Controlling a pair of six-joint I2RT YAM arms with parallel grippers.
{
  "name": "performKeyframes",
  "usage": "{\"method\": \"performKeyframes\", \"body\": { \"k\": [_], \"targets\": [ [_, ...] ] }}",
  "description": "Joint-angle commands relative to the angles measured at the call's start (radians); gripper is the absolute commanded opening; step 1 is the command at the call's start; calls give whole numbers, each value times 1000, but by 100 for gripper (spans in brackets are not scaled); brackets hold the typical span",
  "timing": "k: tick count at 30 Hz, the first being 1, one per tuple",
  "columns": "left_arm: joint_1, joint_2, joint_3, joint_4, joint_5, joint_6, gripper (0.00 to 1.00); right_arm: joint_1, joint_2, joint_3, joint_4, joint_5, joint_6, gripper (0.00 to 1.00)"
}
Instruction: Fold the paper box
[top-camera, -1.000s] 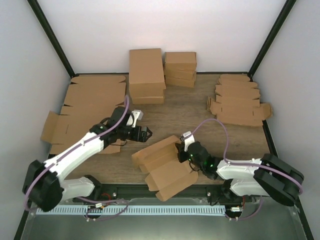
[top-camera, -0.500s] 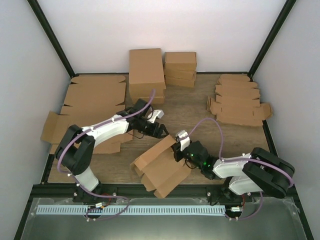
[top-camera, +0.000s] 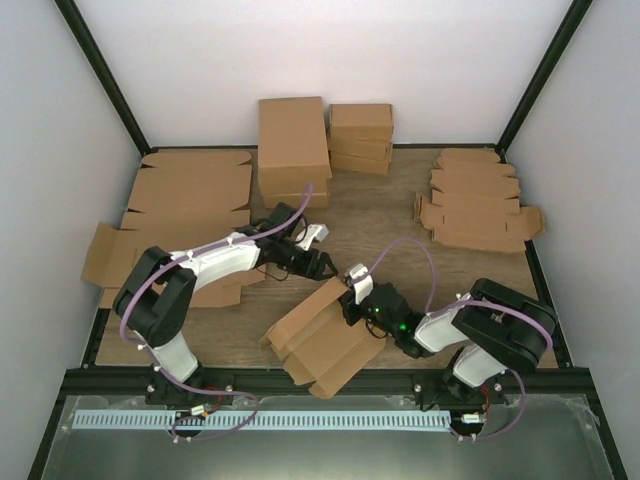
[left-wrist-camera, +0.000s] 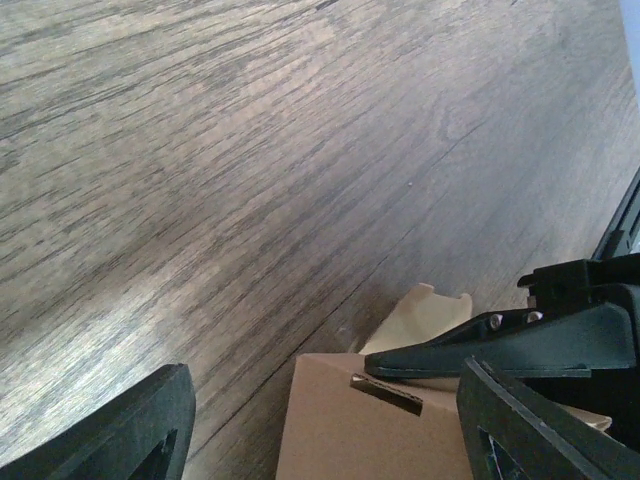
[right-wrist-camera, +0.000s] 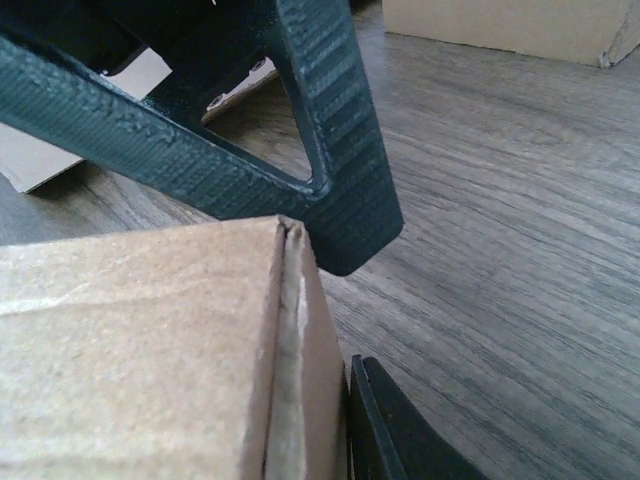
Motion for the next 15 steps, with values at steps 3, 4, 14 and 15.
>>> {"method": "performKeyframes", "body": {
  "k": [3, 4, 14, 15],
  "targets": [
    [-2, 3, -30, 33, 18, 18, 77, 4, 34, 26, 105, -9, -4, 16],
    [-1, 5, -30, 35, 31, 21, 78, 4, 37, 21, 110, -10, -2, 17],
    [-1, -35, -79, 105, 79, -10, 93, 4, 56, -9, 147, -9, 2, 13],
    [1, -46, -81, 109, 69, -16, 94, 4, 59, -10, 149, -9, 1, 13]
  ]
}}
